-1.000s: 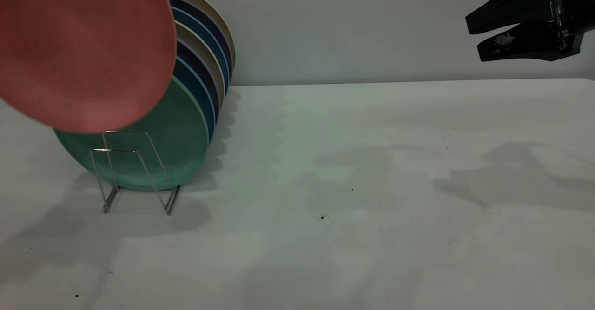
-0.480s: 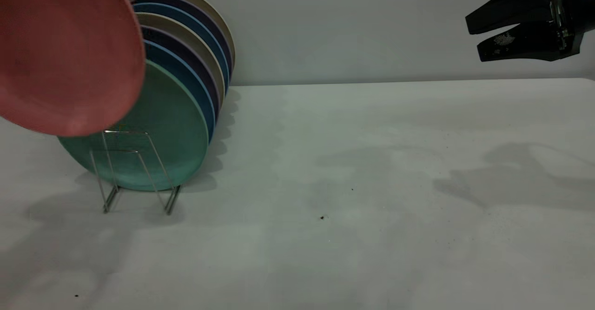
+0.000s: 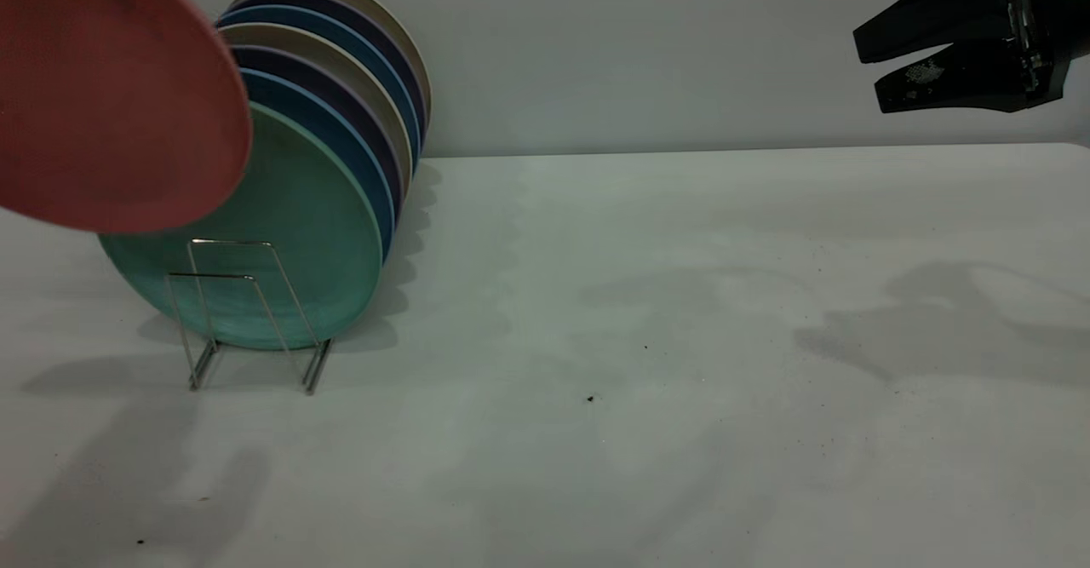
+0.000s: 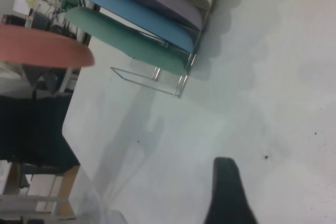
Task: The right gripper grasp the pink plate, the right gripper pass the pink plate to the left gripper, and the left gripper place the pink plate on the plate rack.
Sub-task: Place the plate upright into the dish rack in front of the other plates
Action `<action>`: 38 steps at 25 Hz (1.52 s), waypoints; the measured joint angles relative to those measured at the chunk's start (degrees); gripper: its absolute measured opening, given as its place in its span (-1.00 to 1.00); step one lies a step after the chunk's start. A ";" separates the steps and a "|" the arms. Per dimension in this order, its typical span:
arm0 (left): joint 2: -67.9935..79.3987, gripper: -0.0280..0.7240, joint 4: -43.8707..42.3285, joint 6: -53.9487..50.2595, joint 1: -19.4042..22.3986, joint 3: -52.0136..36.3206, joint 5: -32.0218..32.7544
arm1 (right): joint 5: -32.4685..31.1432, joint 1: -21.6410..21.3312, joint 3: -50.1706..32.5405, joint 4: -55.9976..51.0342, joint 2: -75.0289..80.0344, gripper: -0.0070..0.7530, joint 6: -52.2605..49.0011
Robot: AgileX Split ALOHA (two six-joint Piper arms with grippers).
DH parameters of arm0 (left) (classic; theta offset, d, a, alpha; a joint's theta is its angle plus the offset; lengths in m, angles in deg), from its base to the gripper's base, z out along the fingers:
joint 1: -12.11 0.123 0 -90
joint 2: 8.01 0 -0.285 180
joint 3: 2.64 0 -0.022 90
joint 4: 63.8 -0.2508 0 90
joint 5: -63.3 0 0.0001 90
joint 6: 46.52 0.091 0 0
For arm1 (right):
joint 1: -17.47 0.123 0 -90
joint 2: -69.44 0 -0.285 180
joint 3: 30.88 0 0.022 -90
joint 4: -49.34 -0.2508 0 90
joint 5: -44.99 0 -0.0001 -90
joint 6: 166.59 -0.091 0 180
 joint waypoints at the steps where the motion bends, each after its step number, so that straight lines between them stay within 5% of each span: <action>1: 0.00 -0.86 -1.00 -1.03 -0.07 -0.17 0.12 | 0.00 0.00 0.00 0.00 0.00 0.42 0.00; 10: 1.52 -0.86 -14.47 -12.98 -0.35 -0.23 -0.68 | 0.00 0.00 0.00 0.00 0.00 0.42 0.00; 18: 9.05 -0.86 -35.28 -34.92 -0.35 -0.23 -10.40 | 0.00 0.00 0.00 0.00 0.00 0.42 0.00; 22: 10.54 -0.86 -42.80 -44.82 -0.35 -0.23 -10.05 | 0.00 0.00 0.00 0.11 0.00 0.42 0.00; 38: 17.83 -0.85 -44.72 -52.39 -0.35 -0.18 -8.88 | 0.00 0.00 0.00 0.18 0.00 0.42 0.00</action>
